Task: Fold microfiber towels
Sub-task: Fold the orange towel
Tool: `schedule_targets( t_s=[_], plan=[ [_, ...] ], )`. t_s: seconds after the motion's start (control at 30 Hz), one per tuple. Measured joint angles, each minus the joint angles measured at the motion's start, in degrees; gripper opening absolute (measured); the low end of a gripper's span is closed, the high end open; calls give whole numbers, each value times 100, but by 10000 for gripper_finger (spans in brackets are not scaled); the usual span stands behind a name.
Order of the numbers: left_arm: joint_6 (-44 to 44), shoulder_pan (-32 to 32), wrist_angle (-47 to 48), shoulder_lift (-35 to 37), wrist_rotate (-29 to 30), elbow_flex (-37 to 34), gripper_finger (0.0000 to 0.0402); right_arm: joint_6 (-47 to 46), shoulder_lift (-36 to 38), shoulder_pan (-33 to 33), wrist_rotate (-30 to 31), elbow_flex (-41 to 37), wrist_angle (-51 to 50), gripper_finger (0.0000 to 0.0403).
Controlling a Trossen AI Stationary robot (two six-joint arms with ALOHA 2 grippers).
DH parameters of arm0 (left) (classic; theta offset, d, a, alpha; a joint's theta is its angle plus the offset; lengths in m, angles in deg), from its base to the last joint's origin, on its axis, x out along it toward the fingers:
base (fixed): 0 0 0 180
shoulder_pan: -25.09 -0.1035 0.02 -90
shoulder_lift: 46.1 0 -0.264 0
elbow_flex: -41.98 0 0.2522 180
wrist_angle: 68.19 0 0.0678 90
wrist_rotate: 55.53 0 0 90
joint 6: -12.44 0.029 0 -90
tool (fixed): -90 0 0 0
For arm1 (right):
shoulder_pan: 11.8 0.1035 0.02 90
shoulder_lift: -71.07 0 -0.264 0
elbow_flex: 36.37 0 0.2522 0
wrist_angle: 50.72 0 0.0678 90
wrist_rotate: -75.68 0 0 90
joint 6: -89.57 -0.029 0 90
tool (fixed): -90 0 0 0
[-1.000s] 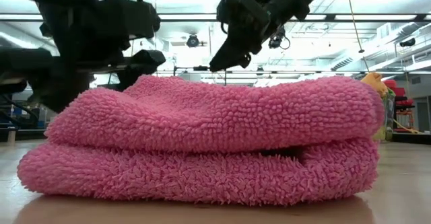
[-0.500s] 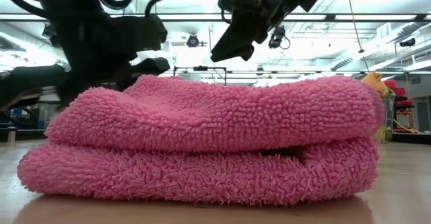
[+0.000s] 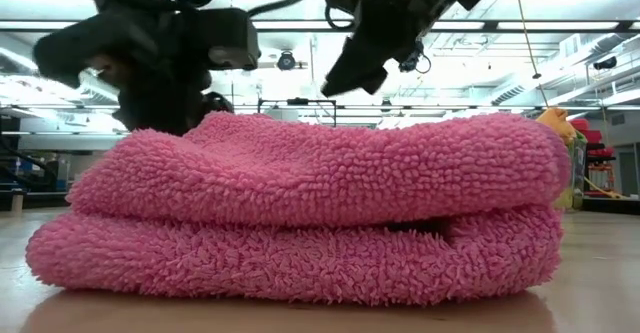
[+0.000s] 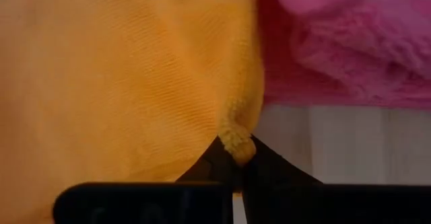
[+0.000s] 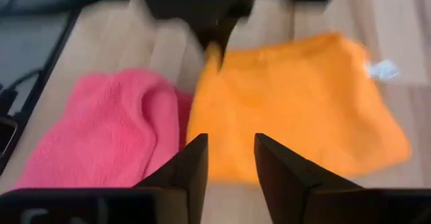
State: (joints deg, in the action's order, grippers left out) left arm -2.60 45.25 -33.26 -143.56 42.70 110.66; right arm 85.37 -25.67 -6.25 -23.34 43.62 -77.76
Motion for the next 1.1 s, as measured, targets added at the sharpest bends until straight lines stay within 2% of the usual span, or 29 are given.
schedule_targets(
  t_s=[0.27, 0.5, 0.7, 1.0, 1.1],
  plan=[
    [-1596, -414, 374, 254, -647, -6, 14, 12, -1, 311, 224, -24, 257, 201],
    [-2595, -638, 437, 419, -744, -4, 14, 15, -1, 513, 673, -137, 728, 249],
    [-3069, -897, 834, 524, -795, -9, 14, 57, -3, 553, 858, -653, 1438, 248],
    [-3471, -1261, 830, 837, -824, -2, 14, 383, -17, 626, 879, -1362, 2211, 230],
    [-3629, -1365, 875, 865, -864, -2, 14, 776, -64, 631, 908, -1423, 2346, 225]
  ],
)
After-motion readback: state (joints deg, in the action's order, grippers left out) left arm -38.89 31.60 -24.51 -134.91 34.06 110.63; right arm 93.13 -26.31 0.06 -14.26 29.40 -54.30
